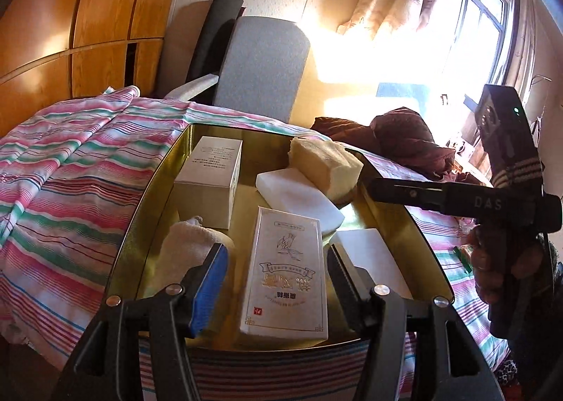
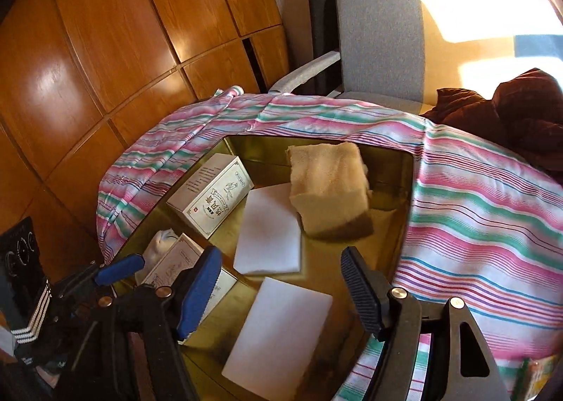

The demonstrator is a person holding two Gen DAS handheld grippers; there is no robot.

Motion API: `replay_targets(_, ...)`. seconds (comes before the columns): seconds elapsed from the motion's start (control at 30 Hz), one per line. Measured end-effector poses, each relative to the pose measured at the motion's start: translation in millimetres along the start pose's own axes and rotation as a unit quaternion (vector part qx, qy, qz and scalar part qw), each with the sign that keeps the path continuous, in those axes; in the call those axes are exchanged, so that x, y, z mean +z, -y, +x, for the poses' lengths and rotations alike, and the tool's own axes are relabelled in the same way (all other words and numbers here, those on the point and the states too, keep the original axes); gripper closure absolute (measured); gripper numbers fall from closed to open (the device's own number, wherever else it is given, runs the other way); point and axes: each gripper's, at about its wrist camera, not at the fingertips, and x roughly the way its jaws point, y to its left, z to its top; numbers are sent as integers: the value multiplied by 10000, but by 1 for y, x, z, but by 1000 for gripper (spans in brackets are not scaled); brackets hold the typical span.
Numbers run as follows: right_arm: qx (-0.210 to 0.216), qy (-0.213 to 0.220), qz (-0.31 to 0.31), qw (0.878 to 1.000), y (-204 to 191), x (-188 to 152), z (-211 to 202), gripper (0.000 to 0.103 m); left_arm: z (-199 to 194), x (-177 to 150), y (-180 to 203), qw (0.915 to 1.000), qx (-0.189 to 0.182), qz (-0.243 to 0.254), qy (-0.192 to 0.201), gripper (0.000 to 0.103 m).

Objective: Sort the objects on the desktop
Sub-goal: 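Lower the box and eraser into the gold tray and open both tools, then move both tools back over the remaining pile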

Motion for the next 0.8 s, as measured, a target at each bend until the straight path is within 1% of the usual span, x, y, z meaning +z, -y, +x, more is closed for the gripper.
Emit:
replay_targets(0.13, -231, 254, 448, 9984, 33, -34, -40, 28, -5, 2, 13, 9997, -145, 184, 28, 43)
replay_targets(0.17, -327, 293, 599, 9972, 44, -45, -50, 28, -6, 2, 17, 9995, -204, 247, 27, 43)
replay_targets(0.23, -654, 324, 842, 9938, 66, -69, -70, 28, -6, 2, 30, 9987, -354, 372, -7, 43)
replay_targets(0.37, -1311, 437, 1384, 9807, 110, -118, -108, 28, -1, 1, 69, 9951, -717, 656, -153, 43)
replay_targets(0.43, -1593, 522, 1609, 9726, 127, -141, -125, 28, 3, 1, 99, 9910, -977, 880, -234, 43)
replay_targets(0.5, -1871, 585, 1745, 9650, 138, -161, -138, 28, 8, 0, 130, 9854, -1210, 1158, -317, 43)
replay_targets(0.57, -2140, 683, 1802, 9576, 146, -177, -148, 28, 15, -4, 165, 9770, -1380, 1567, -439, 43)
replay_targets(0.7, -2625, 916, 1692, 9456, 151, -198, -161, 28, 37, -17, 232, 9546, -1667, 2360, -727, 43)
replay_targets(0.8, -2742, 984, 1598, 9432, 153, -207, -164, 28, 52, -25, 271, 9387, -1877, 2766, -836, 43)
